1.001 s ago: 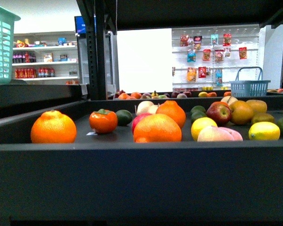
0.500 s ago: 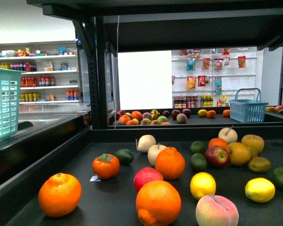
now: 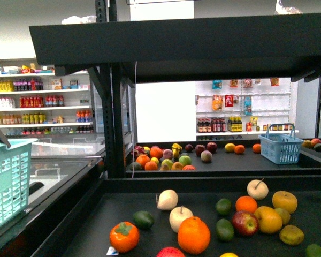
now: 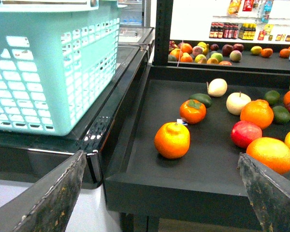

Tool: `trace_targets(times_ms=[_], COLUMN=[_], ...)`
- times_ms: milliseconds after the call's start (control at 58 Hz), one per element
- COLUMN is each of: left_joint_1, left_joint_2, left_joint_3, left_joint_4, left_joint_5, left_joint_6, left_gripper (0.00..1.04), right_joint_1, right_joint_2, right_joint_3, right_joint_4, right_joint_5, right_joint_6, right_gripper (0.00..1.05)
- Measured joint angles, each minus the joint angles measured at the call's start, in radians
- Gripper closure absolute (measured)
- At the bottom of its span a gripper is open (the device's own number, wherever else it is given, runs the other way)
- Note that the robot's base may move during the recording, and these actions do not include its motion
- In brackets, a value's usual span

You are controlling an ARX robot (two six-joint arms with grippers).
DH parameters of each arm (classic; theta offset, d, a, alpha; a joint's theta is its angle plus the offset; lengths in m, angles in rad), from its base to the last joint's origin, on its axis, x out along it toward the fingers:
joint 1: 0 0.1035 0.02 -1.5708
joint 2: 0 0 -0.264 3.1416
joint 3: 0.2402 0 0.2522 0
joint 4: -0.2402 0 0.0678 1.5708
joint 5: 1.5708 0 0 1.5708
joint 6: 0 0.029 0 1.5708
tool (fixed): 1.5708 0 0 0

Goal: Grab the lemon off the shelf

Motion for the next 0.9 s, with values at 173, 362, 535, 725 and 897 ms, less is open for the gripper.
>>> trace_targets(times_ms=[173,362,535,725,897], left_joint_1=[0.0,0.0,0.0,0.086,0.321], left_joint_2=[0.0,0.0,0.0,0.234,0.549], left_joint_3=[0.0,0.0,0.0,0.132,0.356], left_joint_4=[0.0,0.0,0.0,-0.239,-0.133], left_joint_5=[0.001,0.001,0.001,0.171,0.343], left_joint_6=[0.0,0.0,0.0,-0.353,-0.643], left_gripper=[0.08,0.08,0.08,0.08,0.08], right_joint_1=[0.0,0.0,0.0,0.0,0.0], right_joint_2=[0.0,0.0,0.0,0.0,0.0], right_joint_3=[0.0,0.0,0.0,0.0,0.0], right_joint_4=[0.0,0.0,0.0,0.0,0.0], right_joint_5=[0.0,0.0,0.0,0.0,0.0], right_joint_6=[0.0,0.0,0.0,0.0,0.0], right_gripper=[0.07,0.07,0.07,0.07,0.07])
